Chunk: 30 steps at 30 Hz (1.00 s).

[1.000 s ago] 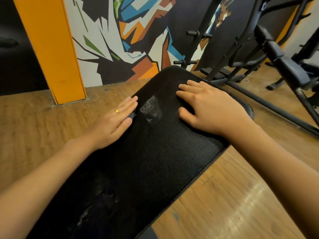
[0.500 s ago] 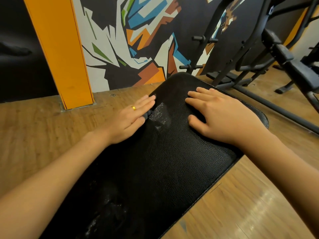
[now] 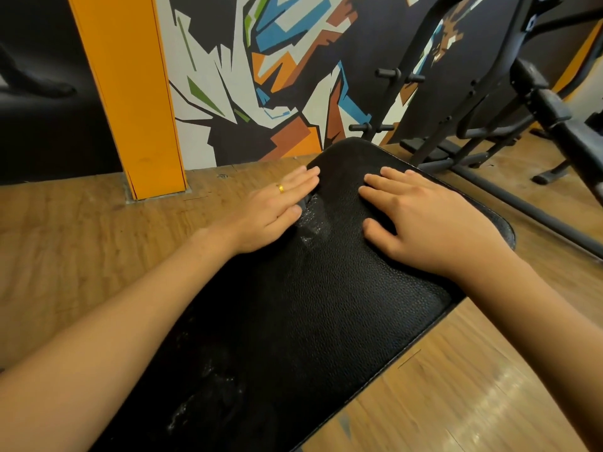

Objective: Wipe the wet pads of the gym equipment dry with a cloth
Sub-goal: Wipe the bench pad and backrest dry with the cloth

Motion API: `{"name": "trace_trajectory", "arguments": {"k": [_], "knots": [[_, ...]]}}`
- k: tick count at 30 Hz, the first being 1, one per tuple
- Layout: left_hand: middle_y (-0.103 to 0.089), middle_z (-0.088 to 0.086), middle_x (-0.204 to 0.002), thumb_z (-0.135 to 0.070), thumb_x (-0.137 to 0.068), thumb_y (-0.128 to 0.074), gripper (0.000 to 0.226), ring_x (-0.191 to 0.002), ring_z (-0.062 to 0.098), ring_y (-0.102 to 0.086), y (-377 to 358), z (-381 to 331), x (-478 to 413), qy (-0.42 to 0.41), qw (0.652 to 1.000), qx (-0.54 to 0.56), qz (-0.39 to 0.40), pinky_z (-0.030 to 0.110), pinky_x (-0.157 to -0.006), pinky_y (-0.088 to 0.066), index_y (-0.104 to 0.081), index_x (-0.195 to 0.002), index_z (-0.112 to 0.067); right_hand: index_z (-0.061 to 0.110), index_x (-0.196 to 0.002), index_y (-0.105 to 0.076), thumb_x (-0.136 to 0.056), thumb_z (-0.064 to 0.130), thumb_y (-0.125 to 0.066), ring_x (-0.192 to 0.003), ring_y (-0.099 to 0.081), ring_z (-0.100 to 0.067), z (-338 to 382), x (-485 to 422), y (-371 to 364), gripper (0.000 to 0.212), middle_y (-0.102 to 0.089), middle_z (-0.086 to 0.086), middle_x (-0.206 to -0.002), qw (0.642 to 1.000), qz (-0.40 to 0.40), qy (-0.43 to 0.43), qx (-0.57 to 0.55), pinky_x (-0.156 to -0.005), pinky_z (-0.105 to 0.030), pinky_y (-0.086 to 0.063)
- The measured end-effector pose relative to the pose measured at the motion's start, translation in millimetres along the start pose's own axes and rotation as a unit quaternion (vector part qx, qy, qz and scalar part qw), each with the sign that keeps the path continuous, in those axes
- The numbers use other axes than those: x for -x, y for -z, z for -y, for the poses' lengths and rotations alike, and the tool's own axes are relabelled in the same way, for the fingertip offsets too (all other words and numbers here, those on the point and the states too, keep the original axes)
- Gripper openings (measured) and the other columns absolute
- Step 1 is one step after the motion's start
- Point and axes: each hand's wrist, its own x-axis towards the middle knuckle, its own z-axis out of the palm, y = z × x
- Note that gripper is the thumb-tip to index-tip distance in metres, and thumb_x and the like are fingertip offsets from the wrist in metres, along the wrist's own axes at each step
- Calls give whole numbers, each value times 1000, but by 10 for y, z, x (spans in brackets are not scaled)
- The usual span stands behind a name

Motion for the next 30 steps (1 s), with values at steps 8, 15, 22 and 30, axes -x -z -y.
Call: {"name": "trace_trajectory", "arguments": {"k": [8, 15, 22, 30], "knots": [[-20, -5, -167, -15, -105, -38, 54, -155, 9, -12, -78, 52, 558, 0, 1000, -12, -10, 19, -123, -10, -28, -158, -11, 10, -138, -58, -94, 49, -31, -131, -50, -30, -26, -4, -25, 64, -58, -10, -142, 1000, -3, 6, 4, -111, -46, -39], [-22, -2, -166, -18, -106, -36, 52, -154, 5, -12, -46, -60, -66, 2, 1000, -3, -23, 16, -122, -6, -31, -157, -10, 12, -143, -55, -94, 49, -32, -141, -42, -29, -39, -18, -50, 65, -53, -8, -148, 1000, -7, 6, -4, -117, -43, -30], [-22, -8, -166, -20, -108, -37, 52, -151, -4, -12, -141, -240, -54, 91, 993, 24, -70, 8, -116, -6, -29, -159, -18, 11, -141, -56, -99, 44, -37, -137, -44, -29, -41, -2, -43, 57, -54, -9, -146, 1000, -8, 9, -1, -115, -44, -33], [-24, -8, -166, -27, -109, -34, 51, -151, 3, -16, -292, -744, 363, 277, 949, 56, -139, 21, -117, -12, -26, -160, -21, 9, -138, -57, -99, 44, -36, -133, -46, -31, -35, 11, -25, 56, -56, -10, -144, 1000, -8, 15, 1, -111, -45, -37]]}}
